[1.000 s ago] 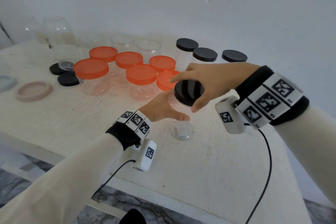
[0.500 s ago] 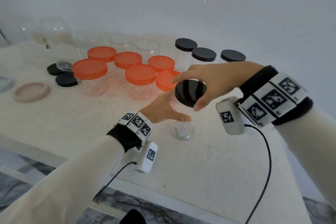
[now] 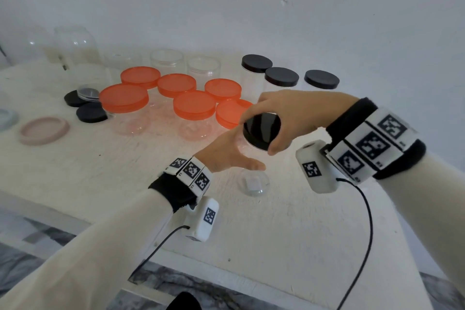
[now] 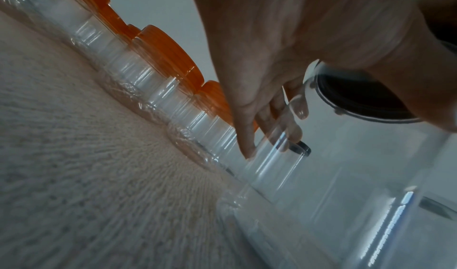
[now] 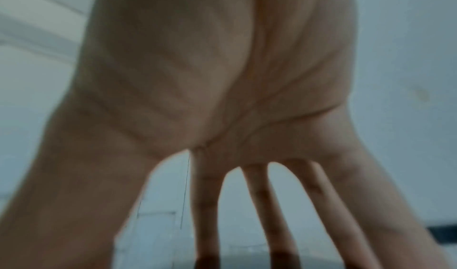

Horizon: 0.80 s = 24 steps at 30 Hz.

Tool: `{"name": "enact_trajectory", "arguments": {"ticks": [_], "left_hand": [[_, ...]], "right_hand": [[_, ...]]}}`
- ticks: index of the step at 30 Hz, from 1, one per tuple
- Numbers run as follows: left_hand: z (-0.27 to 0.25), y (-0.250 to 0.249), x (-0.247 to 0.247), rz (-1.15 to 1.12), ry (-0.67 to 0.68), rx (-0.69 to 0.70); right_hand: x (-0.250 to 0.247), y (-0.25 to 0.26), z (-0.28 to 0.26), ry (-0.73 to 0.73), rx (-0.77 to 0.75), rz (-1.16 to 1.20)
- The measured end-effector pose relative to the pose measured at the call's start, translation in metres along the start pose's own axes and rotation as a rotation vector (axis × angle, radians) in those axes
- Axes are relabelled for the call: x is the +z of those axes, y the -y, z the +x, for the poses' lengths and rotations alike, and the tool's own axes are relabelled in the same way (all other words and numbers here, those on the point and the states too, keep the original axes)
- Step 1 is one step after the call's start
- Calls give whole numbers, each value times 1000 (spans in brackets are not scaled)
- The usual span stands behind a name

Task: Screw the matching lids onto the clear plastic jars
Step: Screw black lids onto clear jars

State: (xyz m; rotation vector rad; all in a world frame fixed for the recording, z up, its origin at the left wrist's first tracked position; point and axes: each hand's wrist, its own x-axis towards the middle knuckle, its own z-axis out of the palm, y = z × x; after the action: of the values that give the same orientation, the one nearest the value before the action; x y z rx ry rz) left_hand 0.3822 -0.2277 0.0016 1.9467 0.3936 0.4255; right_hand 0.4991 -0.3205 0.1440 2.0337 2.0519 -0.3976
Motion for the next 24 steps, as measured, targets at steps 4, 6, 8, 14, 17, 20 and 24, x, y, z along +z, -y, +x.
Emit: {"name": "enact_trajectory", "arguments": {"ticks": [4, 6, 8, 14, 17, 20, 24], "left_hand": [[-1, 1, 1, -12, -7, 22], [-2, -2, 2, -6, 5, 27], [-2, -4, 2, -29, 12, 15], [0, 0, 3, -19, 9, 15], [0, 2, 3, -23, 9, 14], [1, 2, 2, -39, 15, 7], [1, 1, 2, -26, 16, 0]], "right_hand": [[13, 5, 9, -233, 136, -90], [9, 2, 6, -167, 131, -127], [-1, -1, -1, -1, 39, -28], [-1, 4, 3, -87, 18, -70], [1, 8, 7, -178, 99, -118], [-5, 4, 4, 0, 60, -113], [-6, 2, 2, 32, -30, -42]]}}
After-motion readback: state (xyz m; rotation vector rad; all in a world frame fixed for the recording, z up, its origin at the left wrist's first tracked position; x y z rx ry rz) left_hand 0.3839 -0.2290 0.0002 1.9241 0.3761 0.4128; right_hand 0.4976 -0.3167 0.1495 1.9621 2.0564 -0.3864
